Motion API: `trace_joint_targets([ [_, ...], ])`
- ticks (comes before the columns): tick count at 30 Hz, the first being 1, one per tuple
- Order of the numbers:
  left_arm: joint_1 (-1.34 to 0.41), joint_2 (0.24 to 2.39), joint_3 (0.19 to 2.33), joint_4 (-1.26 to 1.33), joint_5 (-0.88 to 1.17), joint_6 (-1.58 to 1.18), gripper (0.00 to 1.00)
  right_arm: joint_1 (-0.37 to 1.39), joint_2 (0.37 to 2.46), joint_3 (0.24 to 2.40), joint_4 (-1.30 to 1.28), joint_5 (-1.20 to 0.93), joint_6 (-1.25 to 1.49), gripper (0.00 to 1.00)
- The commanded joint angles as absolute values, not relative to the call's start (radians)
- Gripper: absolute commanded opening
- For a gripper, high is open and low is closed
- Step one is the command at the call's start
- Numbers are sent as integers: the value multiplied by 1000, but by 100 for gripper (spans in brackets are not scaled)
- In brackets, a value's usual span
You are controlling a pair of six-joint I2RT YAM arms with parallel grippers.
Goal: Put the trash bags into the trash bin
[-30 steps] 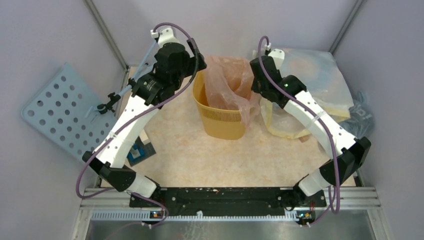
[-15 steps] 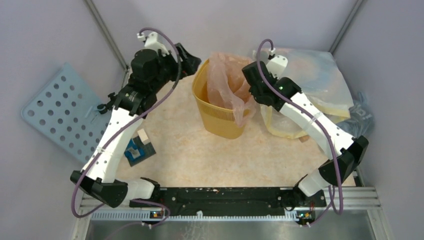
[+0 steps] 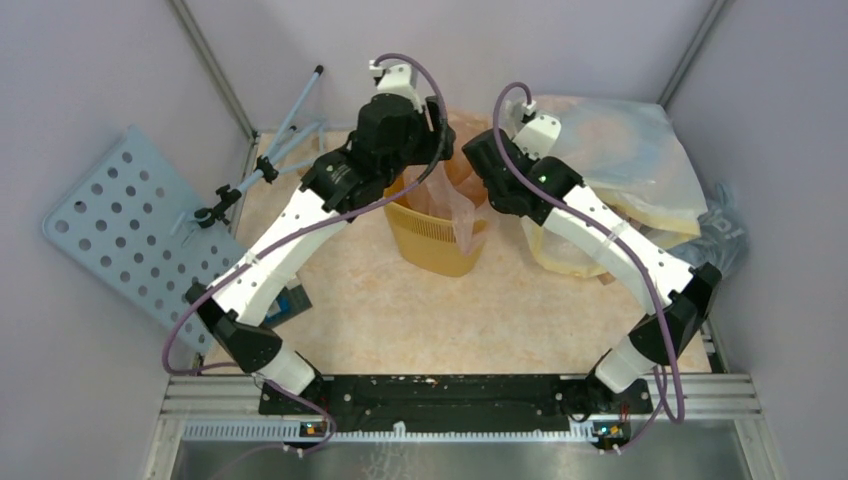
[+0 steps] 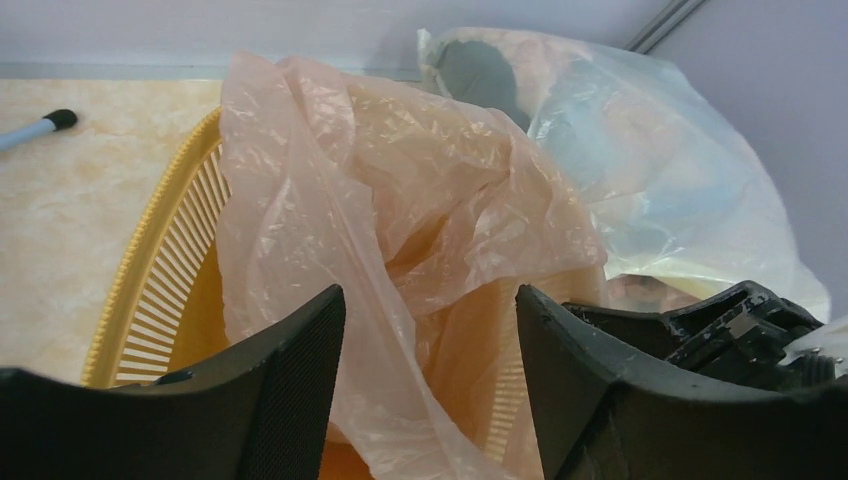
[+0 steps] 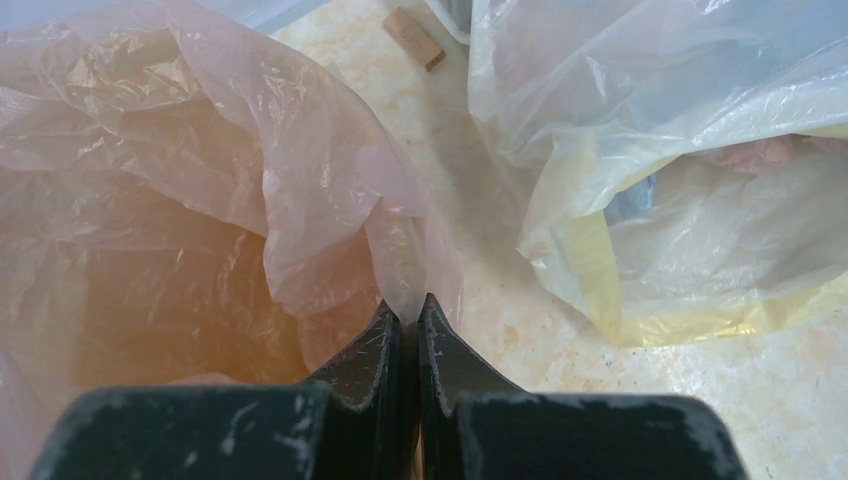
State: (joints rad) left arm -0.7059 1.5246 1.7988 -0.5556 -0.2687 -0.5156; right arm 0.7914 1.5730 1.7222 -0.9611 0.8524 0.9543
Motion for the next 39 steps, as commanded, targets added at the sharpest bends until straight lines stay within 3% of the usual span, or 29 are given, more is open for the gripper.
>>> trace_joint_targets([
  [1, -773, 1600, 1943, -631, -472, -425, 69, 805, 1572, 1788, -873, 900, 1009, 0],
  [10, -846, 1674, 1989, -695, -657, -374, 68, 805, 1574, 1779, -850, 901, 998, 0],
  [20, -851, 1725, 1971, -704, -660, -396, 70, 806, 1566, 1767, -832, 901, 982, 0],
  [26, -848, 1723, 1923, -689, -674, -425, 60, 807, 1547, 1735, -810, 902, 979, 0],
  [32, -828, 1727, 1898, -690, -654, -436, 65, 806, 1536, 1718, -804, 904, 979, 0],
  [39, -803, 1708, 1864, -675, -632, -432, 46, 805, 1532, 1709, -798, 907, 976, 0],
])
